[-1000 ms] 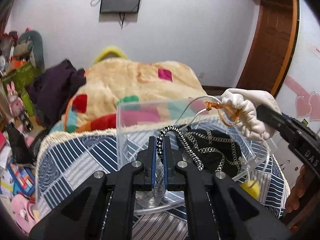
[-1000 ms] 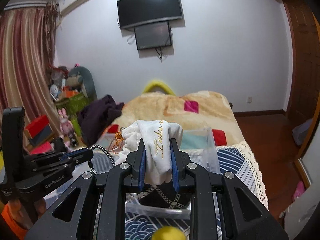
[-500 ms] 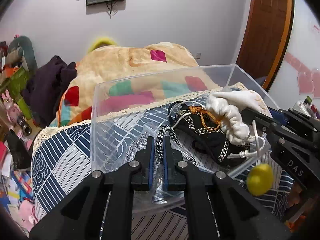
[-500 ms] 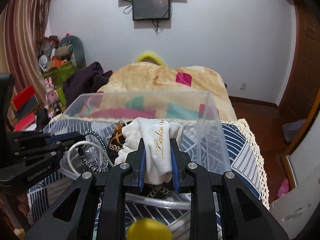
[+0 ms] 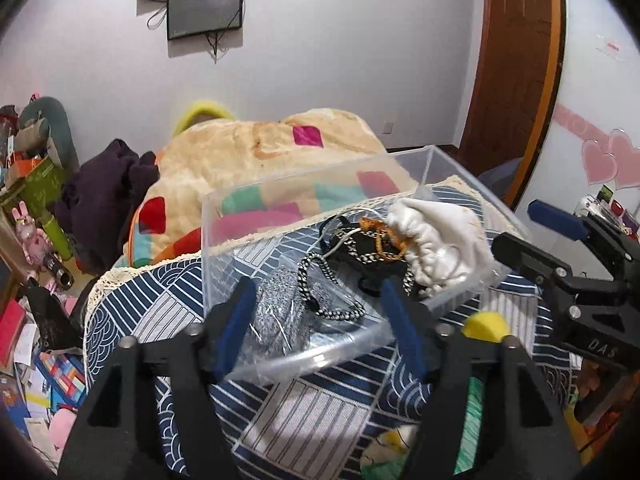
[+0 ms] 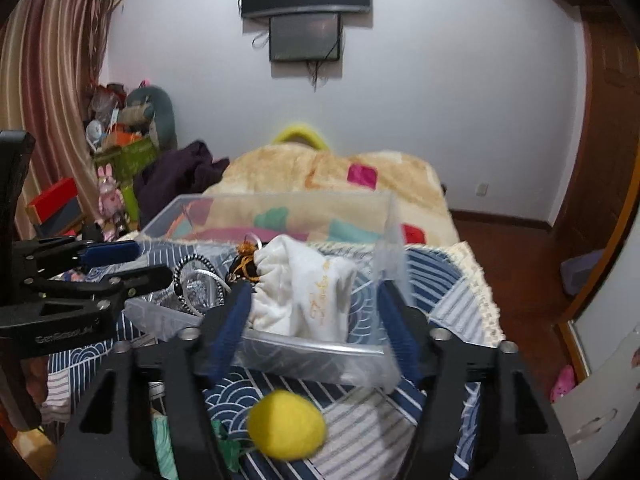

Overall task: Organize soft objects
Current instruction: 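Grasp the yellow ball with the right gripper while the left grasps the green cloth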

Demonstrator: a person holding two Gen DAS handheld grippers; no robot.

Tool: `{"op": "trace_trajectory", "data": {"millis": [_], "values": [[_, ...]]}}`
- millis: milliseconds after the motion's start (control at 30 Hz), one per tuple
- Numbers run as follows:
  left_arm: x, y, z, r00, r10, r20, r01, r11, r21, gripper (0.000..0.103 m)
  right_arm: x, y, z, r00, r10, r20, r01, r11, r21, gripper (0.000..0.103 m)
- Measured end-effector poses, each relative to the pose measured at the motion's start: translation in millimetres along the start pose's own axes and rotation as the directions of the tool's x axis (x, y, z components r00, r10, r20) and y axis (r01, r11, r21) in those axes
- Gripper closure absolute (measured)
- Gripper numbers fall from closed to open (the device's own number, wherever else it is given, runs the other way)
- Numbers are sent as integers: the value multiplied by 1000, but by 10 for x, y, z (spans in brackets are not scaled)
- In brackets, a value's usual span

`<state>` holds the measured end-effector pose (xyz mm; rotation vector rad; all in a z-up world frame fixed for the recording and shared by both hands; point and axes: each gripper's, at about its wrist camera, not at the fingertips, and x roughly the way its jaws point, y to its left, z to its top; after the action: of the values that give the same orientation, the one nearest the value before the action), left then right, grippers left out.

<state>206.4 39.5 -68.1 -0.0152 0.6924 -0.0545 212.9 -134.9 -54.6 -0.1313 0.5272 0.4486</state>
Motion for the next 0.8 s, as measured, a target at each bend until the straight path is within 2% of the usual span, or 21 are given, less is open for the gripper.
{"op": "trace_trajectory", "data": {"millis": [133, 167, 367, 533, 667, 700, 767, 800], "values": [[-147, -76, -82, 1000, 12, 21, -13, 1000, 18, 4, -154, -36, -25, 999, -16, 33, 16, 1000, 6, 21], [-173, -95, -113, 1000, 12, 25, -13, 1000, 23, 1, -183, -46, -36, 999, -15, 37, 14, 1000, 9, 20], [-124, -228, -339, 998, -31, -58, 35, 997, 66, 1, -214, -75, -187, 1000, 11, -12, -11, 1000, 26, 18], [-39, -325, -564, 986, -98, -133, 108, 991, 74, 1, -107, -53, -374, 996, 18, -89, -16, 1000, 19, 18], [33, -427, -703, 980, -110, -165, 129, 986, 104, 2, 3, -80, -551, 986, 48, -160, -42, 998, 37, 20], [29, -447, -727, 980, -118, -159, 137, 985, 109, 5, 18, -91, -603, 984, 57, -170, -49, 997, 55, 20], [34, -485, -751, 976, -141, -163, 162, 979, 123, 26, 48, -99, -653, 979, 78, -186, -64, 994, 83, 20], [41, -517, -768, 971, -164, -175, 188, 974, 129, 29, 61, -107, -680, 977, 88, -193, -70, 993, 96, 21]]}}
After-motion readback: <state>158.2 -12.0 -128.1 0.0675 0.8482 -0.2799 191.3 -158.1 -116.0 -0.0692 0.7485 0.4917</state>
